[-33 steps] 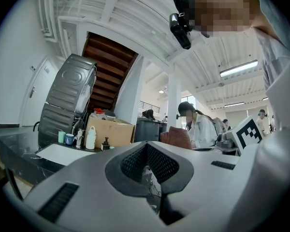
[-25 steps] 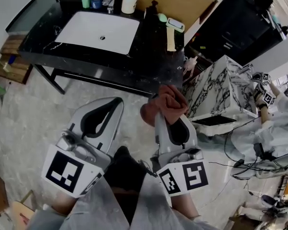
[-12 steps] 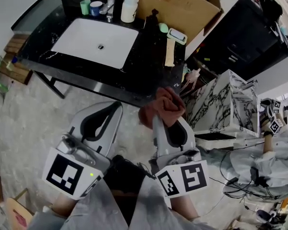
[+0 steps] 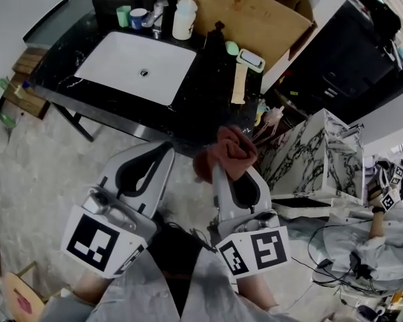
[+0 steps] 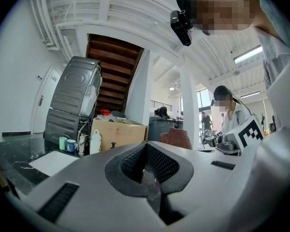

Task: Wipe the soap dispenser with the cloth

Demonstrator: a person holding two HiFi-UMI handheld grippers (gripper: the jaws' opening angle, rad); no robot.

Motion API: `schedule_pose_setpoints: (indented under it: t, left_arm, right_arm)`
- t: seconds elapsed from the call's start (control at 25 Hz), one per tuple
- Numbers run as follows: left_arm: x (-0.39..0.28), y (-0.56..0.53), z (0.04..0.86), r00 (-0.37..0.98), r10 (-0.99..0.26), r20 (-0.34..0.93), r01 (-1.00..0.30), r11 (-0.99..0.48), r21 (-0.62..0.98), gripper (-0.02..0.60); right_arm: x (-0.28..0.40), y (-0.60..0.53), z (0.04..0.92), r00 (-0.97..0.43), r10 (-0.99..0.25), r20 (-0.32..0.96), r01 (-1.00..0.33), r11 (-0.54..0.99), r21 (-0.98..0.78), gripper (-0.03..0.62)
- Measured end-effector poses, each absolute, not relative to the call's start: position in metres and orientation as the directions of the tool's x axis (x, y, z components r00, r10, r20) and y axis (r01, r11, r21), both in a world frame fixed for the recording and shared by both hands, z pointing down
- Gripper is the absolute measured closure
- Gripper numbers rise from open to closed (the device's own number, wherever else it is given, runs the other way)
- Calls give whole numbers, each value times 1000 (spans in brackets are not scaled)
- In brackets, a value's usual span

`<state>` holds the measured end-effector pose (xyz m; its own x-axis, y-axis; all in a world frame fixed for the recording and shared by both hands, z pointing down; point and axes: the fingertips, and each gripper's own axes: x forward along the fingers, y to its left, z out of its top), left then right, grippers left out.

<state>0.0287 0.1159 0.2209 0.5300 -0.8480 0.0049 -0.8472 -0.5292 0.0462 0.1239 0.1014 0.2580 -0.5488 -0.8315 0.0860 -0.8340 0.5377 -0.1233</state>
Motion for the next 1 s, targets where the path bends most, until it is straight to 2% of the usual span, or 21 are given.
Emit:
schedule_pose_setpoints:
  t: [0.48, 1.0]
  left_arm:
    - [26, 72, 225, 561, -828, -1, -827, -561, 42, 578]
    - [14, -24, 228, 606, -795, 11, -794, -604, 68, 578]
  right_arm:
    - [124, 64, 265, -510, -855, 94, -859, 499, -115, 519]
    - [122, -25, 264, -437, -891, 122, -899, 427, -102, 519]
